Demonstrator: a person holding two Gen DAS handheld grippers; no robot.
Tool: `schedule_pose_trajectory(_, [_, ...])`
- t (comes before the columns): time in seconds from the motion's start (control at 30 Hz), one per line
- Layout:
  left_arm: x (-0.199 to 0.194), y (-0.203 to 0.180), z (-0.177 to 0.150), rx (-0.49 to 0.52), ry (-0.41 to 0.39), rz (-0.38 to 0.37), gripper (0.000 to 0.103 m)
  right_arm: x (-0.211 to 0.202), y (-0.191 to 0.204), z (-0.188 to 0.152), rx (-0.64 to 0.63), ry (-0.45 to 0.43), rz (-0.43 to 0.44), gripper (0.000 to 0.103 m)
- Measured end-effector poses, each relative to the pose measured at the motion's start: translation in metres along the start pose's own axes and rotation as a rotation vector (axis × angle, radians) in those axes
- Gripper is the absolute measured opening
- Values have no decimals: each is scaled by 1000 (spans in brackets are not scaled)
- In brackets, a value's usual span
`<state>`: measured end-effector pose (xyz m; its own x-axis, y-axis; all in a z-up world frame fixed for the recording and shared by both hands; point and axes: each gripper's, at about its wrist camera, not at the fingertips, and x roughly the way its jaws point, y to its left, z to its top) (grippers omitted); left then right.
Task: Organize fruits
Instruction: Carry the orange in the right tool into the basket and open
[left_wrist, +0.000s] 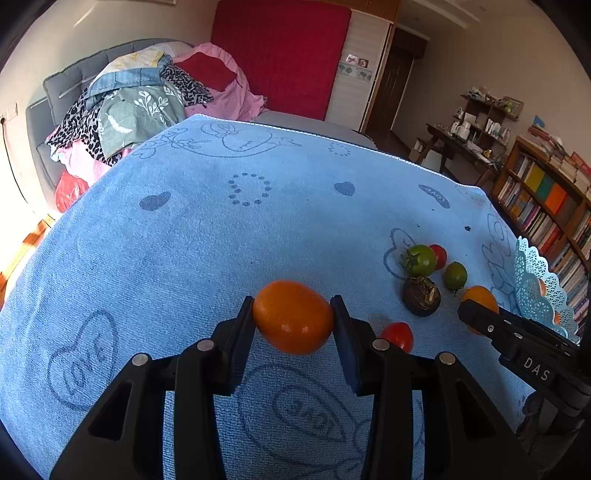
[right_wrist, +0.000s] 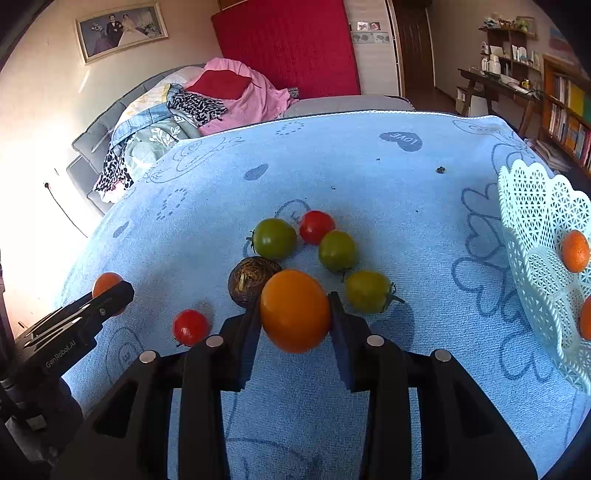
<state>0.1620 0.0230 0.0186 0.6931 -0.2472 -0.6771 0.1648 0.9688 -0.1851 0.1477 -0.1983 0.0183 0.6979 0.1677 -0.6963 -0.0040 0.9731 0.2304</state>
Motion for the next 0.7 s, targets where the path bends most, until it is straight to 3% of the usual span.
schedule_pose_trajectory(0.3, [-5, -3, 1, 12, -21, 25, 41, -40, -6, -3, 24, -65, 3, 36])
schedule_pose_trajectory(0.7, [-31, -36, 2, 74, -55, 11, 41, -101, -68, -12, 151, -174, -65, 36])
